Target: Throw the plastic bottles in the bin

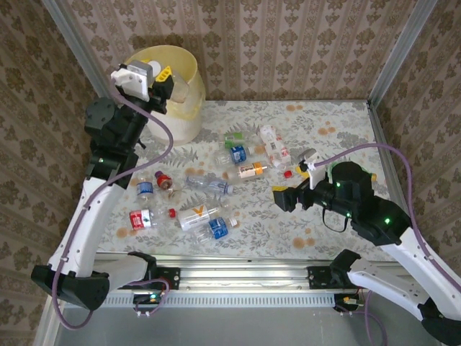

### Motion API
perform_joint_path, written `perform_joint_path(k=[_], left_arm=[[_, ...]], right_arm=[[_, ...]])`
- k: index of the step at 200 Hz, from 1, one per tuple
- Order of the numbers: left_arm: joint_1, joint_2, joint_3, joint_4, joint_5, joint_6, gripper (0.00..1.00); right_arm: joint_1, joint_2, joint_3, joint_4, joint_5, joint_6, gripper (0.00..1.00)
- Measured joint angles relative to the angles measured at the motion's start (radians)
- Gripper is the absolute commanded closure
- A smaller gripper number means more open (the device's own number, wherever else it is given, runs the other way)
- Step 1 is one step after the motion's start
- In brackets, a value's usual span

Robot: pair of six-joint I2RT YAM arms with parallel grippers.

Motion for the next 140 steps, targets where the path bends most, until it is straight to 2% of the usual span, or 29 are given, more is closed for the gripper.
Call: perform_joint_path(k=[90, 140], left_arm=[[0.000, -0.059, -0.035, 0.289, -0.050, 0.128, 0.96], [0.000, -0.058, -0.038, 0.343, -0.098, 0.182, 0.95]], right_arm=[[0.000, 0.037, 0.002, 0.002, 0.000, -0.016, 0.00], [0.000, 0.067, 0.011, 0.010, -0.008, -0.043, 0.00]])
